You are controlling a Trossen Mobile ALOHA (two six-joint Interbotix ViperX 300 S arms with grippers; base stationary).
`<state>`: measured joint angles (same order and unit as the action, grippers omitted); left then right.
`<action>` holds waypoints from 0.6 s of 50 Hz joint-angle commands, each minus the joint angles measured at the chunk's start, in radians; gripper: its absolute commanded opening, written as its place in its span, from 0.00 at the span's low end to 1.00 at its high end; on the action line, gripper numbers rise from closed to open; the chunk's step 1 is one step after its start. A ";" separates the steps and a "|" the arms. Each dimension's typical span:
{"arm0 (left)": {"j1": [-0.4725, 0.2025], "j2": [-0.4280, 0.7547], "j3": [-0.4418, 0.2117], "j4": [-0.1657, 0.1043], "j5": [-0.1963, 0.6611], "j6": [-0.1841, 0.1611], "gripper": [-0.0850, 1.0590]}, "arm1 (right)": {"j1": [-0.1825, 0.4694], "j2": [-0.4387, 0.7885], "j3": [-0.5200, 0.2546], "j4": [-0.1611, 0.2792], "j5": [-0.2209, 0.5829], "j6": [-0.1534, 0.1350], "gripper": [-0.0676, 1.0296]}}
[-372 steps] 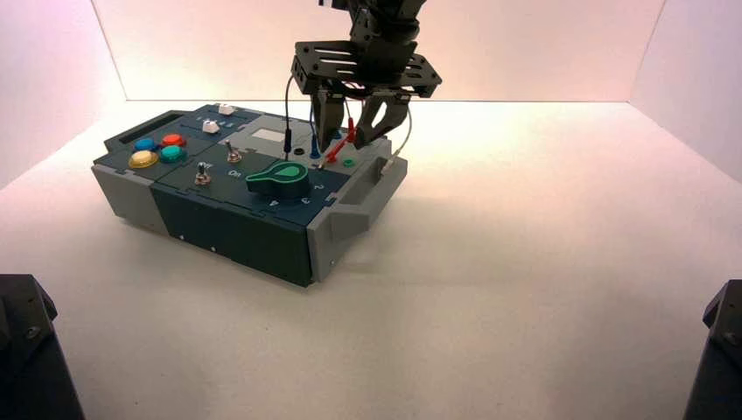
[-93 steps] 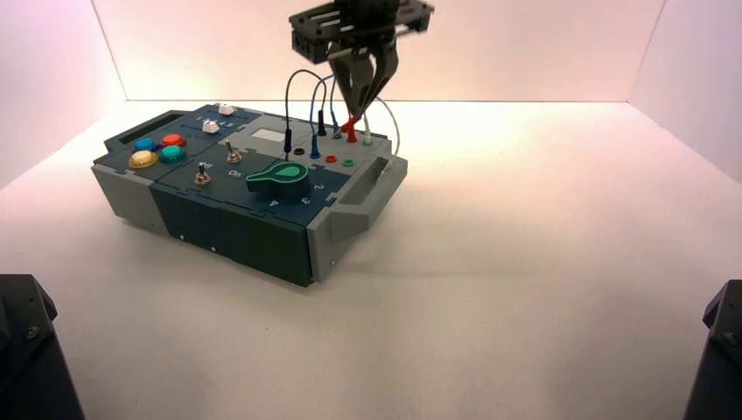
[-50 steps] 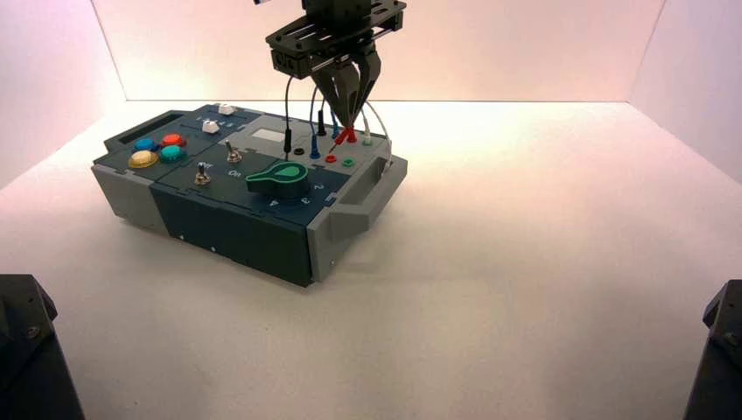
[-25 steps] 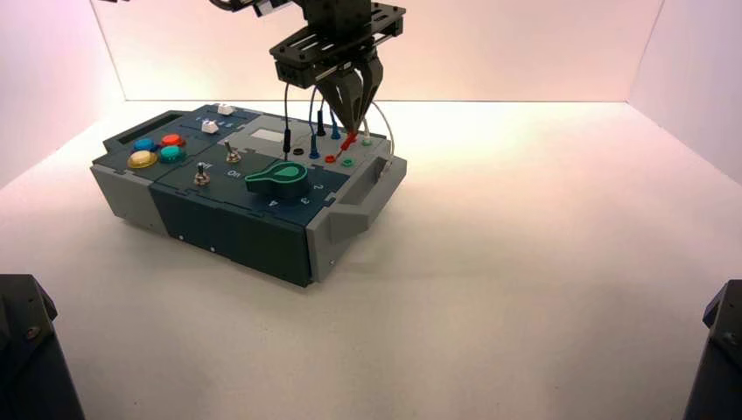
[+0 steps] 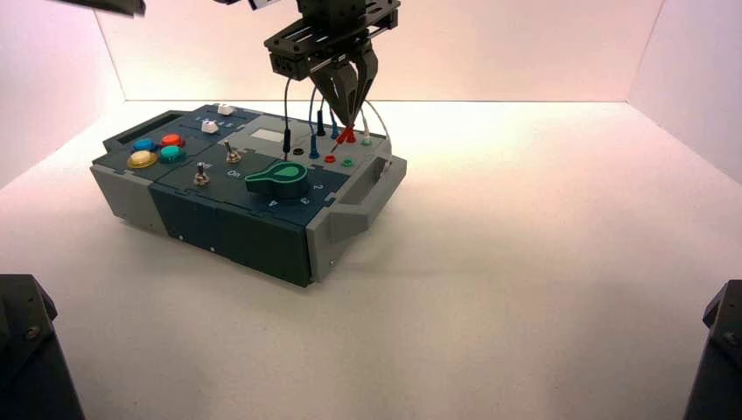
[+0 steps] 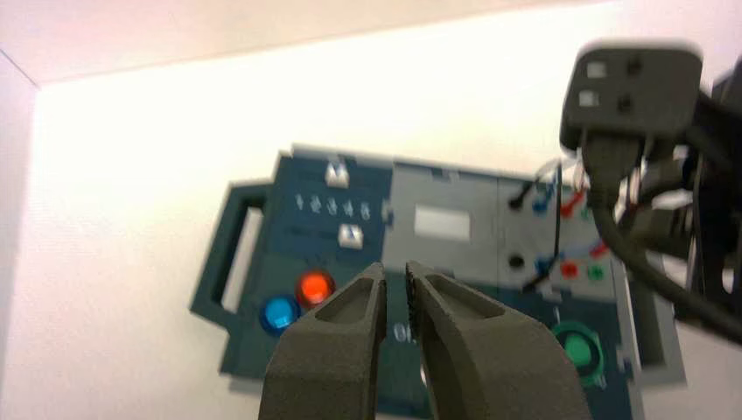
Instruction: Insert the red wire.
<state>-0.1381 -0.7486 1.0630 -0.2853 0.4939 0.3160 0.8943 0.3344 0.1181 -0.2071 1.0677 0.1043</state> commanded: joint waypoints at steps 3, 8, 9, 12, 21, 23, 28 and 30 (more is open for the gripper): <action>-0.005 0.014 -0.054 -0.002 0.049 0.003 0.19 | 0.020 -0.018 -0.038 -0.002 0.003 -0.002 0.04; -0.006 0.011 -0.061 -0.005 0.058 0.003 0.19 | 0.021 -0.012 -0.044 -0.002 0.012 -0.003 0.04; -0.005 0.011 -0.061 -0.003 0.061 0.003 0.19 | 0.021 -0.011 -0.046 -0.002 0.014 -0.003 0.04; -0.006 0.011 -0.064 -0.005 0.072 0.005 0.19 | 0.021 -0.009 -0.049 -0.003 0.020 -0.003 0.04; -0.020 0.005 -0.084 -0.009 0.123 0.020 0.19 | 0.021 -0.003 -0.061 -0.003 0.032 -0.008 0.04; -0.028 0.003 -0.089 -0.009 0.129 0.023 0.18 | 0.021 -0.003 -0.064 -0.003 0.037 -0.009 0.04; -0.051 0.002 -0.097 -0.012 0.141 0.035 0.17 | 0.021 0.000 -0.072 -0.003 0.043 -0.011 0.04; -0.057 0.003 -0.098 -0.012 0.141 0.038 0.17 | 0.021 0.002 -0.077 -0.003 0.044 -0.012 0.04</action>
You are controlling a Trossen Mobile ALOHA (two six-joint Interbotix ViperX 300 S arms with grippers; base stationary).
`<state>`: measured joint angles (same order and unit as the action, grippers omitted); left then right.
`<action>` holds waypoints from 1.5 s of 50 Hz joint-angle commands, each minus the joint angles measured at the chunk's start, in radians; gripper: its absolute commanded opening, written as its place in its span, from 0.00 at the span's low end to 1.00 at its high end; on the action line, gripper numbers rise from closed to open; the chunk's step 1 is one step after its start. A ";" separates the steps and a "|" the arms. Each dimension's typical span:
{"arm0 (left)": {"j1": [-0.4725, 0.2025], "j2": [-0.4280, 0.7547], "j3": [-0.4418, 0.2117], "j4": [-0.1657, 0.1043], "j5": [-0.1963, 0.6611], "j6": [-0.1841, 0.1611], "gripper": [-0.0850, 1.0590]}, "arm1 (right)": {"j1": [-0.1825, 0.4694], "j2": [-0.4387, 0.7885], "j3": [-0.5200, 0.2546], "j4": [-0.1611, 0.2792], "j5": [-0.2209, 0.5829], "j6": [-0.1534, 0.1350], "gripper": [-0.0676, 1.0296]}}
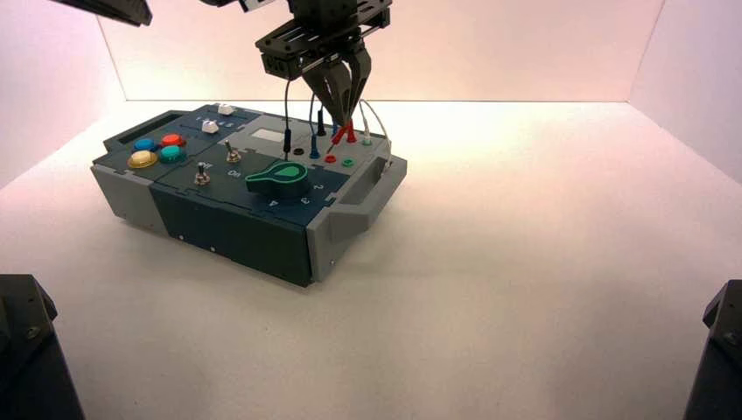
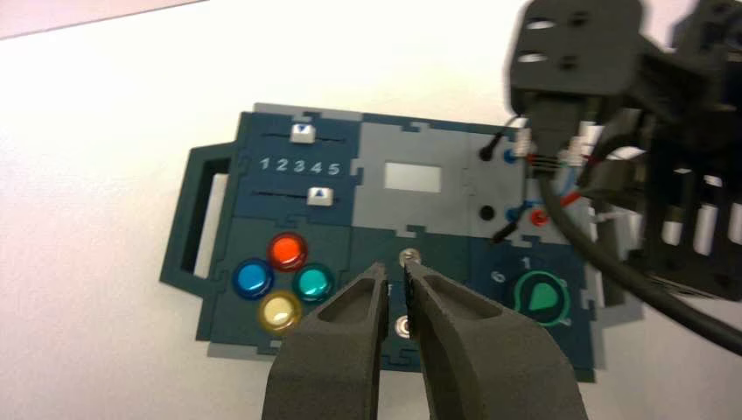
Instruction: Insert the red wire.
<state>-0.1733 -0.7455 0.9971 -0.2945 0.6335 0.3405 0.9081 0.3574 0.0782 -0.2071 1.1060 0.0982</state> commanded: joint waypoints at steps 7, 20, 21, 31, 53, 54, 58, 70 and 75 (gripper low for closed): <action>-0.026 0.000 -0.032 -0.015 0.012 0.014 0.14 | 0.008 -0.011 -0.048 -0.005 0.021 -0.012 0.04; -0.026 0.000 -0.034 -0.021 0.015 0.015 0.14 | 0.009 0.014 -0.081 -0.017 0.064 -0.018 0.04; -0.026 0.000 -0.035 -0.021 0.014 0.014 0.14 | 0.009 0.014 -0.081 -0.017 0.064 -0.018 0.04; -0.026 0.002 -0.034 -0.021 0.012 0.015 0.14 | 0.009 0.017 -0.081 -0.017 0.066 -0.018 0.04; -0.026 0.003 -0.035 -0.021 0.009 0.015 0.14 | 0.023 0.032 -0.084 -0.015 0.067 -0.018 0.04; -0.026 0.002 -0.034 -0.021 0.009 0.015 0.14 | 0.026 0.037 -0.086 -0.015 0.067 -0.020 0.04; -0.026 0.002 -0.034 -0.021 0.008 0.015 0.14 | 0.025 0.041 -0.091 -0.015 0.067 -0.018 0.04; -0.026 0.002 -0.034 -0.021 0.008 0.014 0.14 | 0.034 0.044 -0.100 -0.014 0.067 -0.018 0.04; -0.026 0.002 -0.035 -0.021 0.008 0.015 0.14 | 0.041 0.048 -0.104 -0.009 0.067 -0.018 0.04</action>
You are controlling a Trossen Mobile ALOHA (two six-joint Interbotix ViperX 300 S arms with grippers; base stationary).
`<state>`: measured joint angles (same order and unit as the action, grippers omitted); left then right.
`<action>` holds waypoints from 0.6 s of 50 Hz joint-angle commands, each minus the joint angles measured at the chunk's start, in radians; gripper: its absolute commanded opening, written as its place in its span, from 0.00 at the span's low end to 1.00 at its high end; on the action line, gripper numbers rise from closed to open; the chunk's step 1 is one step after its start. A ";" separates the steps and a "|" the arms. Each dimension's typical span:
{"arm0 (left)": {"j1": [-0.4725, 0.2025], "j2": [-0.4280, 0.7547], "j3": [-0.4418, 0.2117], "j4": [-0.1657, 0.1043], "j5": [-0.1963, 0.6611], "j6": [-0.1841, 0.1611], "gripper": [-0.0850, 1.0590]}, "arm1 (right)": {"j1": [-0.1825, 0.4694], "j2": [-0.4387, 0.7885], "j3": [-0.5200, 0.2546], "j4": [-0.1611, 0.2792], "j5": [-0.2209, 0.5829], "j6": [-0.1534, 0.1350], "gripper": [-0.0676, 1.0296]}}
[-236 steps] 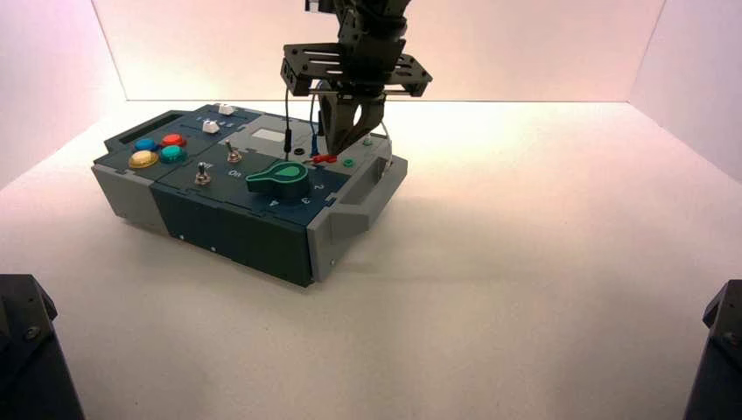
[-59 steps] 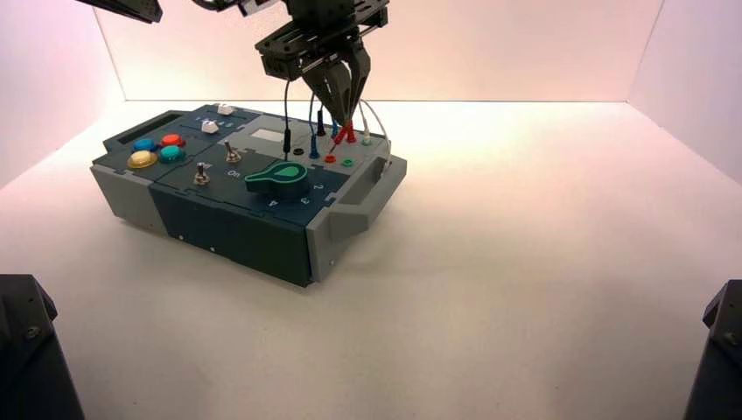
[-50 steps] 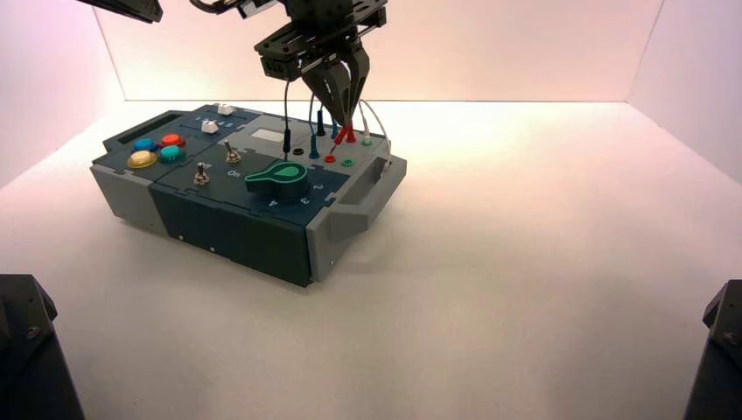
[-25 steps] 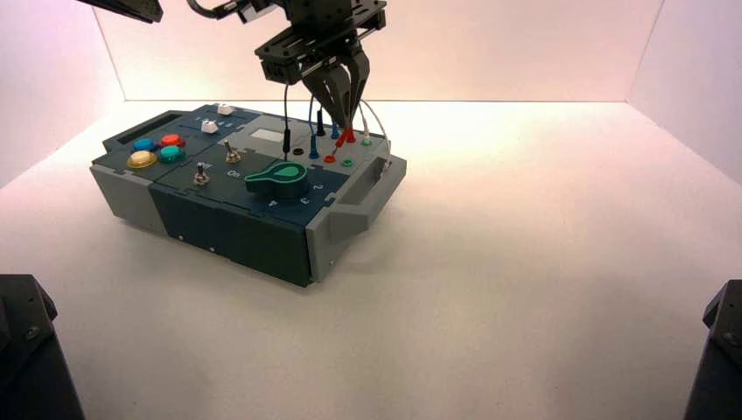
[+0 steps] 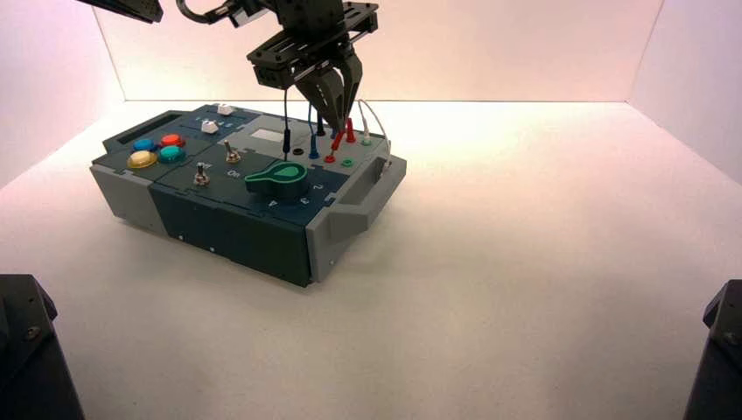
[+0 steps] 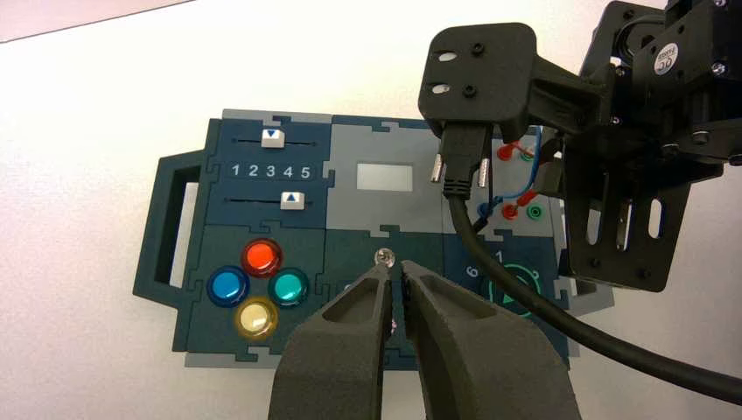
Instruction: Insert the red wire.
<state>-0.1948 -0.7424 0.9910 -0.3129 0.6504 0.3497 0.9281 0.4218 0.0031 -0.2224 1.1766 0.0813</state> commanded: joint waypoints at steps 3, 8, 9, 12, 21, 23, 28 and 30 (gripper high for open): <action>-0.003 -0.002 -0.028 -0.003 -0.011 0.006 0.14 | 0.026 -0.015 -0.032 0.012 -0.002 -0.002 0.04; -0.005 -0.002 -0.028 -0.003 -0.012 0.006 0.14 | 0.029 -0.012 -0.034 0.018 -0.002 -0.002 0.04; -0.005 -0.002 -0.028 -0.003 -0.012 0.006 0.14 | 0.031 -0.012 -0.032 0.020 -0.003 -0.002 0.04; -0.005 -0.002 -0.028 -0.003 -0.012 0.006 0.14 | 0.034 -0.011 -0.032 0.021 -0.003 -0.002 0.04; -0.005 -0.002 -0.028 -0.003 -0.012 0.006 0.14 | 0.038 -0.009 -0.029 0.023 -0.005 0.000 0.04; -0.003 -0.002 -0.028 -0.003 -0.012 0.006 0.14 | 0.037 -0.006 -0.028 0.023 -0.009 0.000 0.04; -0.005 -0.002 -0.028 -0.003 -0.012 0.006 0.14 | 0.037 0.000 -0.025 0.023 -0.018 0.000 0.04; -0.005 -0.002 -0.026 -0.003 -0.012 0.006 0.14 | 0.038 0.006 -0.026 0.023 -0.020 0.000 0.04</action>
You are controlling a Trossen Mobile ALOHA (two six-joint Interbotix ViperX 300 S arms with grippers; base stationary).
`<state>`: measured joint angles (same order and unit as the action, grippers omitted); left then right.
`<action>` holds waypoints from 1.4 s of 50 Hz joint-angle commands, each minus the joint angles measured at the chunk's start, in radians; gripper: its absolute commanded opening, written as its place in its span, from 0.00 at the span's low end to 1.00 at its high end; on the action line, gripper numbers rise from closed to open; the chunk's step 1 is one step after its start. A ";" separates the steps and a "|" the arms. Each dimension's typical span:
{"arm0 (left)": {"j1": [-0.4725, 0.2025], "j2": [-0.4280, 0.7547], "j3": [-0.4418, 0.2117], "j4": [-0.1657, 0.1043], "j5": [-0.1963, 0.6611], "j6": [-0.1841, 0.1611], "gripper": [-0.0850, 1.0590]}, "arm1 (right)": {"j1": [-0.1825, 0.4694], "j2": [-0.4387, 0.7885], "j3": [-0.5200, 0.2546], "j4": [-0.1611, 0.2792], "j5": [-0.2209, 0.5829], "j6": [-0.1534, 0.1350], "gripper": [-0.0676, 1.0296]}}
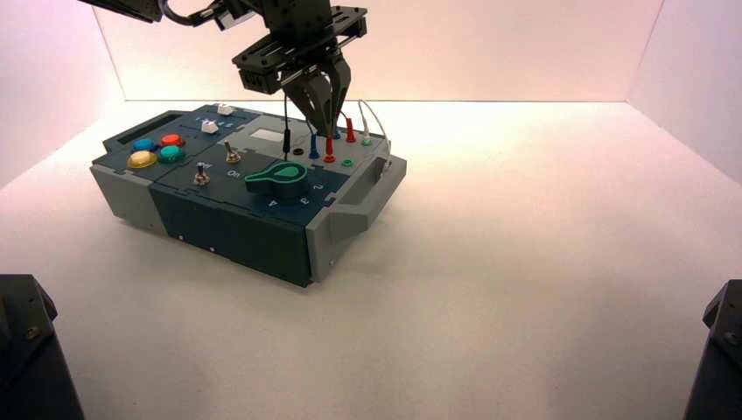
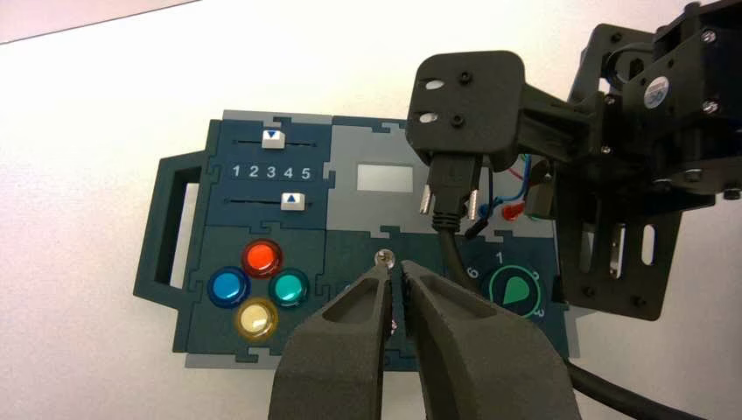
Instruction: Insert the red wire.
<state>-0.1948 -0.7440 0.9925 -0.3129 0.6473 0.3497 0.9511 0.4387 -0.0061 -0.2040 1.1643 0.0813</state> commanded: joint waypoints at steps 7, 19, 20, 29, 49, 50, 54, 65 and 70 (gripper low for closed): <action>-0.005 0.000 -0.028 -0.003 -0.009 0.006 0.14 | 0.017 0.005 -0.018 0.006 -0.012 0.002 0.04; -0.005 0.000 -0.028 -0.003 -0.012 0.006 0.14 | 0.015 0.020 -0.014 0.006 -0.026 0.002 0.04; -0.005 0.000 -0.028 -0.003 -0.014 0.006 0.14 | 0.015 0.020 -0.014 0.006 -0.026 0.002 0.04; -0.003 0.002 -0.026 -0.003 -0.015 0.006 0.14 | 0.015 -0.002 -0.026 0.006 -0.023 0.009 0.30; -0.002 0.005 -0.023 -0.003 -0.029 0.005 0.14 | 0.015 -0.087 -0.021 0.000 0.040 0.014 0.49; -0.002 0.005 -0.023 -0.003 -0.029 0.005 0.14 | 0.015 -0.094 -0.020 -0.003 0.041 0.015 0.49; 0.000 0.005 -0.023 -0.003 -0.029 0.002 0.14 | 0.015 -0.115 -0.008 -0.008 0.044 0.023 0.49; 0.000 0.005 -0.011 -0.003 -0.060 -0.002 0.14 | 0.009 -0.198 0.051 -0.014 -0.003 0.060 0.49; 0.003 0.002 0.000 -0.003 -0.066 -0.009 0.14 | 0.002 -0.245 0.087 -0.014 -0.074 0.094 0.49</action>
<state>-0.1948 -0.7394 0.9986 -0.3129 0.5952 0.3451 0.9587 0.2684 0.0798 -0.2132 1.1321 0.1503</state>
